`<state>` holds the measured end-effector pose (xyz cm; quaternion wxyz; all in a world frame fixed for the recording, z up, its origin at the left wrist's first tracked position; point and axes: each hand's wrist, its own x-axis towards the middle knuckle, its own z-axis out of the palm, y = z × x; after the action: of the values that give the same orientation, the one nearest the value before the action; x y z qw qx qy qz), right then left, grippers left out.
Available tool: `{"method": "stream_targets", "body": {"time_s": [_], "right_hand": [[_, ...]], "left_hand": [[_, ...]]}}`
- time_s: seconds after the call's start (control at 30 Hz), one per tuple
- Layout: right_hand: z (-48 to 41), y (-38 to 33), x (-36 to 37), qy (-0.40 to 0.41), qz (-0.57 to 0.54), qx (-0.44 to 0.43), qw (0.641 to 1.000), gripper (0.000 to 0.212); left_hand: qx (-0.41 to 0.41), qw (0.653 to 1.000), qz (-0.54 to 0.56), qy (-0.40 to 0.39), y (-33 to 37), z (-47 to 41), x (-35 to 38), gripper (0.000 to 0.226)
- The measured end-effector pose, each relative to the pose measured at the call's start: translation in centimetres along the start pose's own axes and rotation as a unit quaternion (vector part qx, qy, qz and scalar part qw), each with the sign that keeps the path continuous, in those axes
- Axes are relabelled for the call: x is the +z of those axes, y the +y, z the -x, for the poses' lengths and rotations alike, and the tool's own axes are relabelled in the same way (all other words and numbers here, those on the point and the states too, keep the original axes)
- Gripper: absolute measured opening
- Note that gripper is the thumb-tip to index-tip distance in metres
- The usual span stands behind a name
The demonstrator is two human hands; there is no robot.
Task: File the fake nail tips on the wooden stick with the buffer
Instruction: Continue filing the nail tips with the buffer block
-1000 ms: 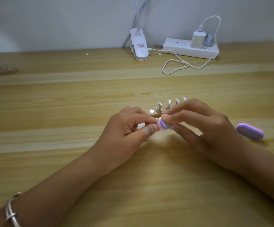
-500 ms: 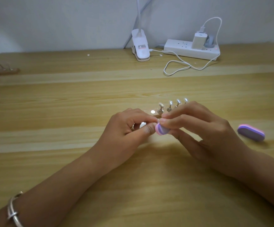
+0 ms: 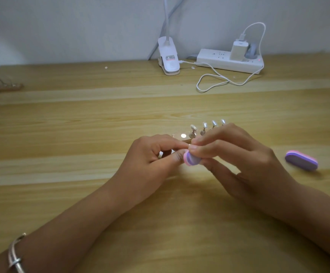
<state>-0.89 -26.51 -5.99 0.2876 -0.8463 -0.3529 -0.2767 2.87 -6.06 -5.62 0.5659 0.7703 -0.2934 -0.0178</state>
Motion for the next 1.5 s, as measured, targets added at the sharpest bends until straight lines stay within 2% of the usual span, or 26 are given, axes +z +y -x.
{"method": "stream_targets", "body": {"time_s": [0.17,0.3,0.4,0.53,0.67,0.8,0.93,1.07,1.2,1.33,1.5], "right_hand": [[0.0,1.2,-0.8,0.002,0.020,0.023,1.000,0.011],[0.0,0.4,-0.7,0.033,-0.041,0.067,0.996,0.015],[0.1,-0.1,-0.2,0.015,-0.038,0.050,0.998,0.017],[-0.1,0.2,-0.5,0.019,-0.032,0.067,0.997,0.017],[0.1,-0.3,-0.1,0.015,-0.014,0.032,0.999,0.015],[-0.1,0.2,-0.5,0.021,-0.017,0.060,0.998,0.015],[0.0,-0.3,-0.1,0.016,-0.005,0.023,1.000,0.013],[-0.1,-0.1,-0.4,0.022,-0.002,0.050,0.998,0.013],[0.0,-0.7,0.1,0.015,0.001,0.010,1.000,0.010],[-0.1,0.2,-0.5,0.023,0.004,0.044,0.999,0.013],[0.0,-0.4,-0.1,0.008,0.008,0.010,1.000,0.013]], "left_hand": [[-0.016,1.000,0.003,0.002,0.0,0.0,0.1,0.013],[-0.023,0.999,0.022,-0.004,0.1,0.1,0.1,0.013],[-0.012,1.000,0.003,-0.009,0.2,0.3,0.1,0.015],[-0.017,1.000,0.015,0.002,0.3,0.4,0.0,0.015],[-0.018,1.000,0.009,-0.005,0.3,0.3,0.0,0.019],[-0.024,1.000,0.015,-0.003,0.3,0.4,0.1,0.017],[-0.020,1.000,0.011,-0.003,0.2,0.3,0.1,0.018],[-0.023,0.999,0.024,0.002,0.3,0.4,0.2,0.016],[-0.014,0.999,0.029,-0.003,0.3,0.4,0.0,0.018],[-0.023,0.999,0.025,-0.001,0.1,0.5,0.1,0.016],[-0.005,1.000,0.013,-0.010,-0.1,0.5,0.0,0.015]]}}
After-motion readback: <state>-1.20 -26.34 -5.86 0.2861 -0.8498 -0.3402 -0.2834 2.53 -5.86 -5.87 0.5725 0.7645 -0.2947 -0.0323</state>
